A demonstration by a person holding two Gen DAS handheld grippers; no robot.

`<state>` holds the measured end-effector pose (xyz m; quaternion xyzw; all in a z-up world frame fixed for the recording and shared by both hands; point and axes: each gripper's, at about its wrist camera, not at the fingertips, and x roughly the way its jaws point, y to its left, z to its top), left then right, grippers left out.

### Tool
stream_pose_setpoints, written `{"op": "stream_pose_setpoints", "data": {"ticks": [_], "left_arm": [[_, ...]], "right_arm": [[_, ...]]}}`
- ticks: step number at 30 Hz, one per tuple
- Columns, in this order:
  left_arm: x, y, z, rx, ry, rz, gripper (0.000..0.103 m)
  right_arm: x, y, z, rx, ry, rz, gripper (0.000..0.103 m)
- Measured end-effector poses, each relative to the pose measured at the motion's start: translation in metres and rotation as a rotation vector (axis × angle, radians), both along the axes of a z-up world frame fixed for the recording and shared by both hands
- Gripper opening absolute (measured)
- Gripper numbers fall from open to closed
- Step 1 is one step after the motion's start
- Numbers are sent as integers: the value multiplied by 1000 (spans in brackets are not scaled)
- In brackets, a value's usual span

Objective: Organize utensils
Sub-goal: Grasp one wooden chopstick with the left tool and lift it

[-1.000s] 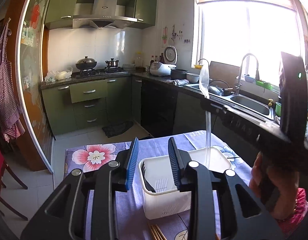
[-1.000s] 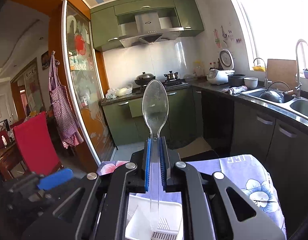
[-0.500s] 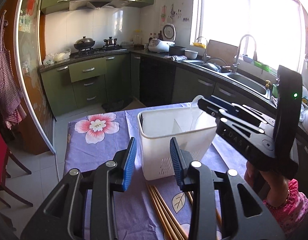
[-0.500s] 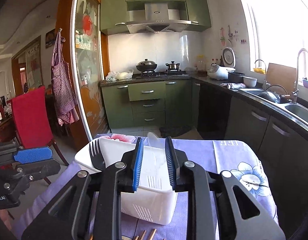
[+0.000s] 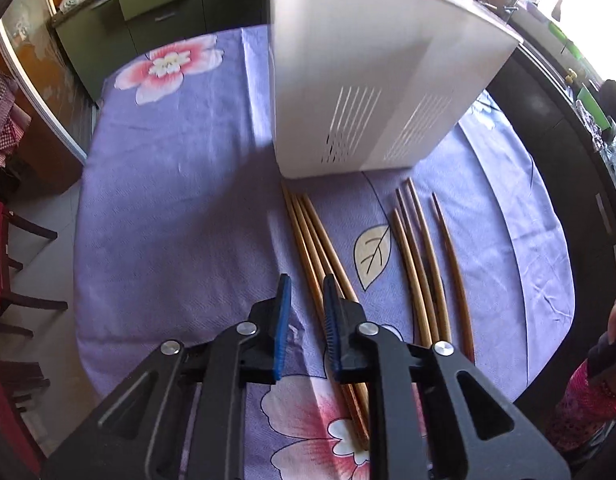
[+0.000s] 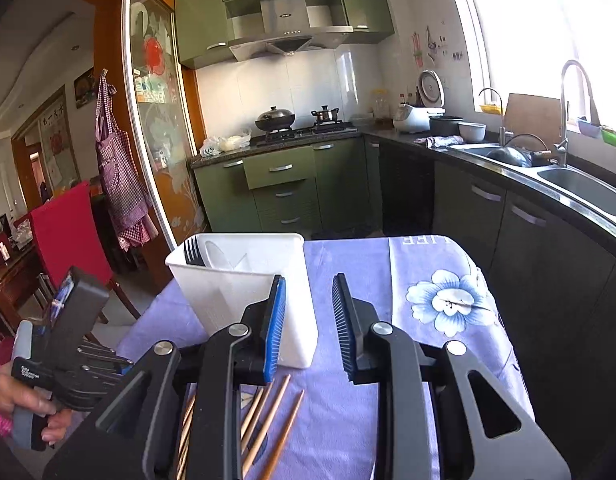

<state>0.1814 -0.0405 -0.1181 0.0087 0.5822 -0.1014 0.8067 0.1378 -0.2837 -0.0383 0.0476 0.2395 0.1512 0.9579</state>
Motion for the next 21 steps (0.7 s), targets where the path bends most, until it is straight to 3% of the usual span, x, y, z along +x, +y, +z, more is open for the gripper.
{"op": "stream_pose_setpoints", "data": {"ticks": [4,7,10,21], "left_arm": [[7,-3,-12,-2,72,10,16],[14,-2,-15,21,81,25,16],[19,-2,-19,21,105,29,16],[30,-11,-29,86,122,22,15]], "right_arm": [[-11,-12,-11,7,36,8,25],[-14,-18,-15,16,55,13,25],[-15,-22,-18,27,68,14,33],[-17,-34,-13,36,78,-4,33]]}}
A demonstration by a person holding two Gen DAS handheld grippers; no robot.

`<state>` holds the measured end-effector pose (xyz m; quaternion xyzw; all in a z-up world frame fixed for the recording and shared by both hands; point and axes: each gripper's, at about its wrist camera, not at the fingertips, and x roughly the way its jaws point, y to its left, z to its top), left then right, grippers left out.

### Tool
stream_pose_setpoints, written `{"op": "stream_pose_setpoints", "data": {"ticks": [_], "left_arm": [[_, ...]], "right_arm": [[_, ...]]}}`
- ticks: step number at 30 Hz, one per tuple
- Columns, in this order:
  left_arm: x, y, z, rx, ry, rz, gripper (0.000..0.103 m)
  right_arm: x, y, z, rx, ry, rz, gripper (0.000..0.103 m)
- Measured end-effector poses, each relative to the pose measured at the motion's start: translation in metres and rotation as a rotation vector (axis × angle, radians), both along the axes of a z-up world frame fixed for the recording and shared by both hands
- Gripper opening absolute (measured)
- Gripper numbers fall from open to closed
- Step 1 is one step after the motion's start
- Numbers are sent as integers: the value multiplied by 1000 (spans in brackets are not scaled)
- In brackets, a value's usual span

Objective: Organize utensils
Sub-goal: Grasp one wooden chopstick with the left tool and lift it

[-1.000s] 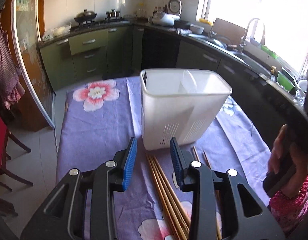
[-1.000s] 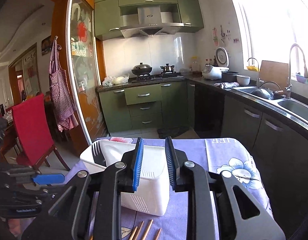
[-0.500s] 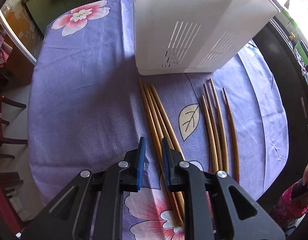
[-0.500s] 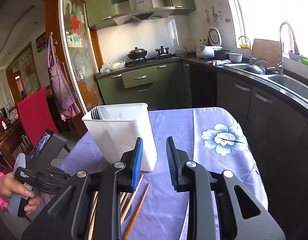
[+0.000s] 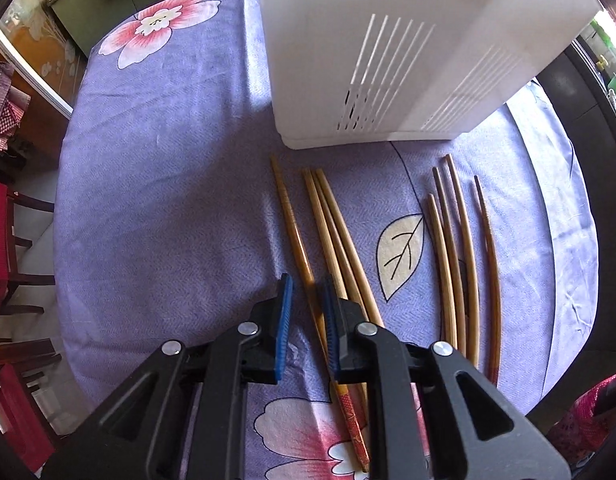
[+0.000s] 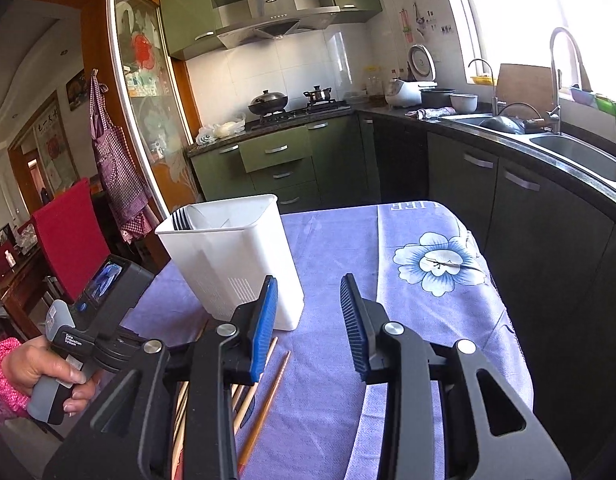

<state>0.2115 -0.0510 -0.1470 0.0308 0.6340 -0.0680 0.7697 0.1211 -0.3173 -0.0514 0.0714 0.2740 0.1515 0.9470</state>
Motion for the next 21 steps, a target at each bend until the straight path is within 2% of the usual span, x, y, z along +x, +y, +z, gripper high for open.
{"op": "stream_pose_setpoints", "data": {"ticks": [3,8,11,16,21], "left_arm": [[4,-10,-3,18,2,-1,10],[7,-4,-3,-12,8,13,6],[3,8,2,-33,-20,26,6],[-13,18,35,-59,-139,28,6],[-40,30,79,-77,-317,31,6]], "right_arm": [[0,3,1,-3,4,2,33],[4,10,-3,-19,32,19,33],[15,18,-10,-43,109,61,33],[39,41,-39,-111,298,134,33],[51,61,-61,-148,369,151,30]]}}
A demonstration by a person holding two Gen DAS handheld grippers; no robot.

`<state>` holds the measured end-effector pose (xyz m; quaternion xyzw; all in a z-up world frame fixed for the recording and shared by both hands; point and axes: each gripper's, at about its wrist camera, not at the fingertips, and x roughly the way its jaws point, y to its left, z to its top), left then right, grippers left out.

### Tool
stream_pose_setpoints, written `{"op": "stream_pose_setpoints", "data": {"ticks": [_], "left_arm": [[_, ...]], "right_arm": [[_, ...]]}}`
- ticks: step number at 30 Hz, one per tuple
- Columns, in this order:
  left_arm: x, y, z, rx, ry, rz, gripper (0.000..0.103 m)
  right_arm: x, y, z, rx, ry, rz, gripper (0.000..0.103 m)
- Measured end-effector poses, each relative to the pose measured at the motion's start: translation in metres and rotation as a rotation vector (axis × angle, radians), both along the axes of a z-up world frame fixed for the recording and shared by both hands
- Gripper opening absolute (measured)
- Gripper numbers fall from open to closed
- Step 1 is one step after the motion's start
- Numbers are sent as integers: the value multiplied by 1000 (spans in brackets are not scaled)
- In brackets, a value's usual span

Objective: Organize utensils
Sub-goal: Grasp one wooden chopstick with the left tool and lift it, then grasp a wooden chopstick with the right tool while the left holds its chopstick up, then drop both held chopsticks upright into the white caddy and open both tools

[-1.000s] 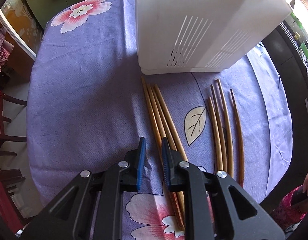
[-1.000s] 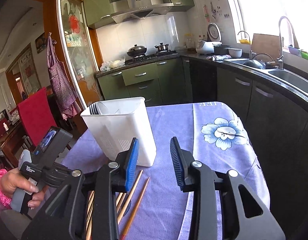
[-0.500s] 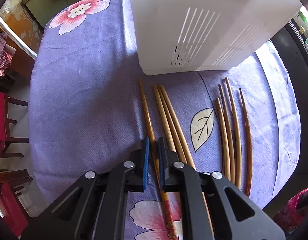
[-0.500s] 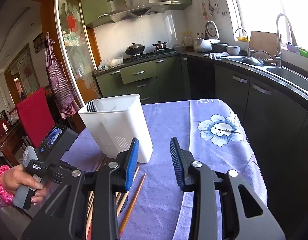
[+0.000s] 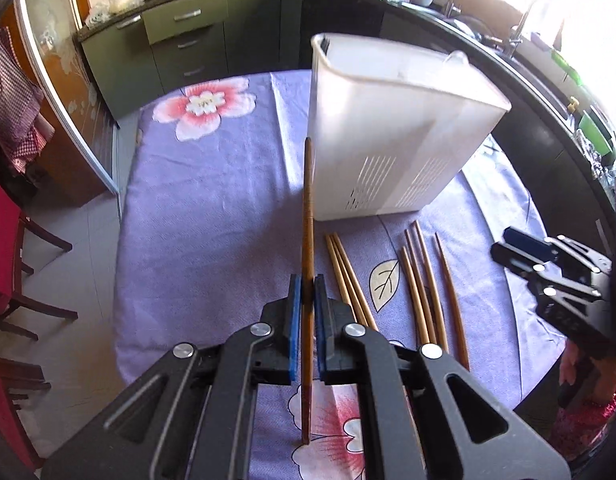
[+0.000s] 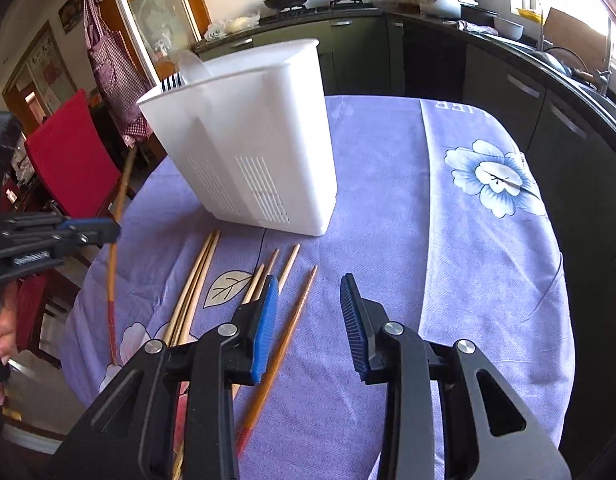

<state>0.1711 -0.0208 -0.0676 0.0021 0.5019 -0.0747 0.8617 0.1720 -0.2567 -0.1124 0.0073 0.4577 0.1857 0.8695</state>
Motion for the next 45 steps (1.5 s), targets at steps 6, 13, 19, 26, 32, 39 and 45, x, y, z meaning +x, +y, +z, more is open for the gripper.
{"op": "stream_pose_setpoints", "data": {"ticks": [6,13,19,26,32,39,45], "left_arm": [[-35,13,33,9,-119,4,6],[-62,18,39,3,-147,-23,7],[-73,22,41,-12,-170,-47,7],[-79,29,44,-13,-179,-48,7],[-82,29,52,-14,-190,-55,6],[-85,23,66,-9,-206,-67,7],[-81,17,81,-28,-214,-89,6]], "right_arm": [[12,29,-38,-95,105,37,22],[20,46,-59,-210,150,38,17],[26,60,-56,-242,164,52,7],[12,56,-26,-150,105,48,6],[-11,36,24,-61,-16,38,6],[-37,10,79,29,-127,19,6],[-50,0,110,68,-191,26,6]]}}
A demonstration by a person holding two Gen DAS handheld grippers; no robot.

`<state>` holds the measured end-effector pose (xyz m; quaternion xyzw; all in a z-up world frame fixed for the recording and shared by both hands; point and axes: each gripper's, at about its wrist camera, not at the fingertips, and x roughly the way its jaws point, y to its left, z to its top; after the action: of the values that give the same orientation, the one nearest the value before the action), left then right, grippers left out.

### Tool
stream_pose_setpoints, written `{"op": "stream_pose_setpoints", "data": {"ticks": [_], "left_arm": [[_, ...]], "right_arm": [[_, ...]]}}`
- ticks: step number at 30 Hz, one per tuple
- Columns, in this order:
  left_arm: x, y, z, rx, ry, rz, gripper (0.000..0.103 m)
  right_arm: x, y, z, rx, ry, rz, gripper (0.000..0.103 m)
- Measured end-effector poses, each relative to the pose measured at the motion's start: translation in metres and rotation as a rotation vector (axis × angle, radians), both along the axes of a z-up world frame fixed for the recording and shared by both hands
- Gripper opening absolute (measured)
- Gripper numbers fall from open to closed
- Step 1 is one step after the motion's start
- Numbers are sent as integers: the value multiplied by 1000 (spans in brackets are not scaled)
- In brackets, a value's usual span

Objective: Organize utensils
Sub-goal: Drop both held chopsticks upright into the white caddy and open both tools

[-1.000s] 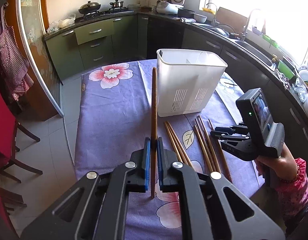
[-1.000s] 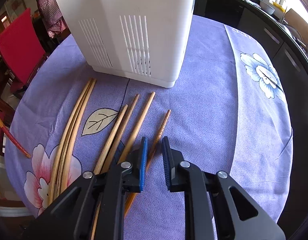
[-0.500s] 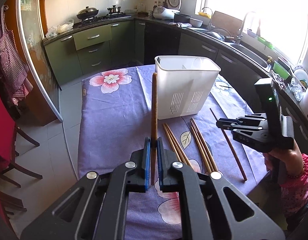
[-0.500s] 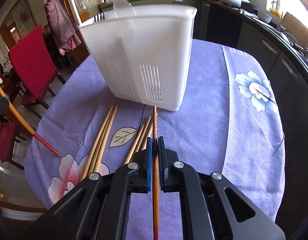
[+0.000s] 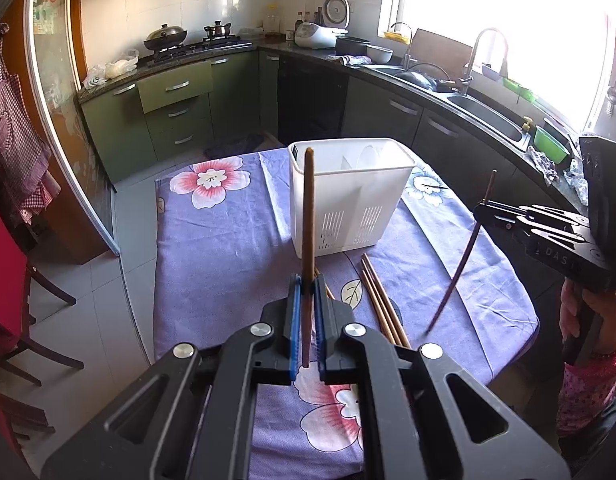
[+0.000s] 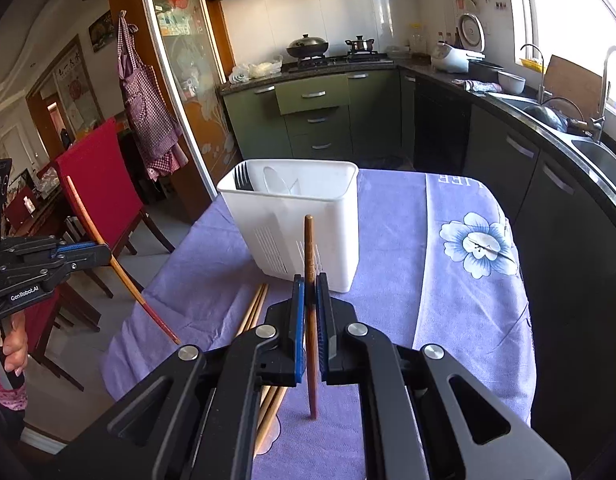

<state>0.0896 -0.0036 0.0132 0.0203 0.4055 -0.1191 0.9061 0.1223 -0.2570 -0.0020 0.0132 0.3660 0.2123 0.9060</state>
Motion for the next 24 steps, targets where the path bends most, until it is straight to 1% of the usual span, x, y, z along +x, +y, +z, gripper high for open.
{"op": "stream_pose_setpoints", "data": {"ticks": [6,10,15,20,22,24], "left_arm": [[8,-11,29,4,-42,-16,7],[16,-17,55,0,-81,-27,6],[29,-25,94,-8,-160,-28,7],[48,-33,126,-37,-246,-25,6],[59,-37,132,-35,-286,-15,7],[72,-42,130,-28,-303,-4,7]], "right_arm": [[1,-3,39,25,-71,2,6],[4,-4,78,49,-130,10,6],[12,-5,132,72,-196,22,6],[35,-5,175,99,-245,-3,6],[47,-4,188,111,-261,-21,6],[62,-4,194,121,-262,-38,6]]}}
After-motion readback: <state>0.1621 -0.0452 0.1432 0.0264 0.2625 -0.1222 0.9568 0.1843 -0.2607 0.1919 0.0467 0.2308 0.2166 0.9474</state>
